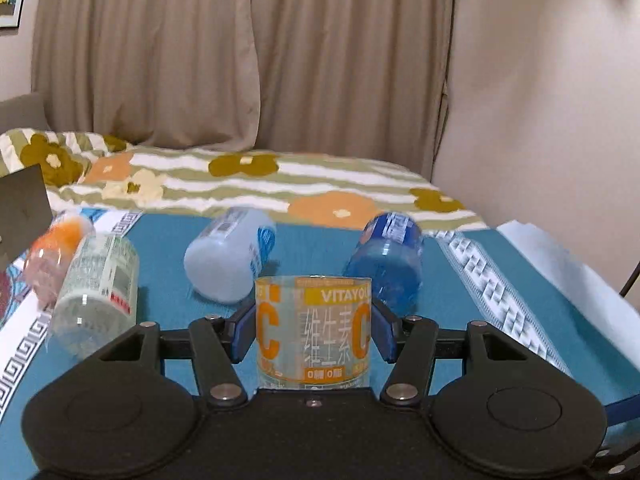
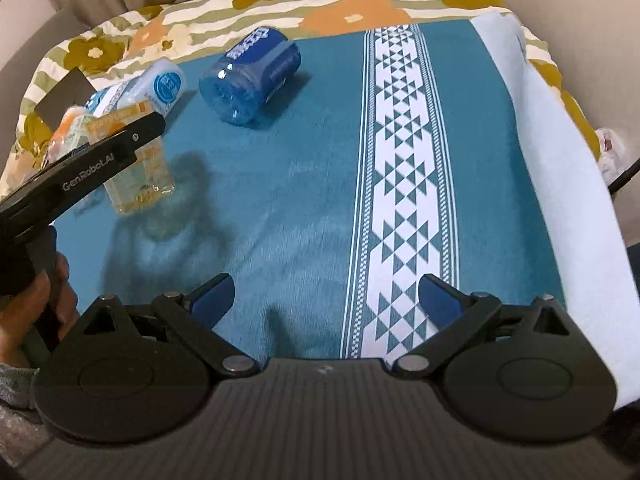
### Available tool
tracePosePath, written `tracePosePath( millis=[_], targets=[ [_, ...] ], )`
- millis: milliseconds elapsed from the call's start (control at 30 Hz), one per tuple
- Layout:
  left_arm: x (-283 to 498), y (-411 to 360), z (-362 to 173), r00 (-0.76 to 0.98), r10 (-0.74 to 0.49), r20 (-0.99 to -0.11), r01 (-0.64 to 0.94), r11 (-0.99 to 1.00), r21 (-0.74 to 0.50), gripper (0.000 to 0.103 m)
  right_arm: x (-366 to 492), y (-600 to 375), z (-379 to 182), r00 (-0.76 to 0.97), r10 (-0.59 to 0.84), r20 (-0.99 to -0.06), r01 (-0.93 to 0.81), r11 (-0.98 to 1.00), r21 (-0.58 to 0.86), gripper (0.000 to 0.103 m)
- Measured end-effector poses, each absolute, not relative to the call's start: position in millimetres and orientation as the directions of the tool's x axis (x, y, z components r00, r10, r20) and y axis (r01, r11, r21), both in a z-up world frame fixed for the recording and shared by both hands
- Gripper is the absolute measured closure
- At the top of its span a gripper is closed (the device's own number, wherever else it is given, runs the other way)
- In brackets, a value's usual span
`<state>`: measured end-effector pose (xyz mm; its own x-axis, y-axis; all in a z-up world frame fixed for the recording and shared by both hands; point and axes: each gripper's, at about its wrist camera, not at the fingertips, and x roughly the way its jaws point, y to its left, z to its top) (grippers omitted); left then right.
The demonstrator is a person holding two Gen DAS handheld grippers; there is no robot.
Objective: Flip cup upright
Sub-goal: 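Lower the cup upright onto the cloth and open the left gripper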
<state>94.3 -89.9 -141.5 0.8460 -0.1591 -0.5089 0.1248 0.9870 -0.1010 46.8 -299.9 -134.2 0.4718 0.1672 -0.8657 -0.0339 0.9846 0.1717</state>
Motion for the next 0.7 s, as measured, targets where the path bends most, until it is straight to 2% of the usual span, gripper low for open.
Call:
tracePosePath(
  millis=[200,433,533,700],
  targets=[
    [86,-88,-139,0.829,-0.170,-0.532,0.143,0.985,-0.092,0.040,45,-288,-135,0.462,0.185,-0.867,-0.062,0.982,0.177,0.000],
    [83,-88,-130,0.752,-0.170,-0.637,0.174,0.983,-0.057,0.040,48,-282,-128,0.471,0.210,-0.857,-0.074,0.977,0.199,0.000],
    [85,-90,-127,0.711,-0.164,-0.684,0.192,0.981,-0.036,0.040,49,-282,-126,0.473,0.196,-0.859,-0.072,0.980,0.185,0.000],
    [88,-91,-127,0.683,-0.163,-0.712,0.203,0.979,-0.030,0.039,51,-279,-131,0.446,0.144,-0.883,-0.071,0.990,0.126,0.000]
  ],
)
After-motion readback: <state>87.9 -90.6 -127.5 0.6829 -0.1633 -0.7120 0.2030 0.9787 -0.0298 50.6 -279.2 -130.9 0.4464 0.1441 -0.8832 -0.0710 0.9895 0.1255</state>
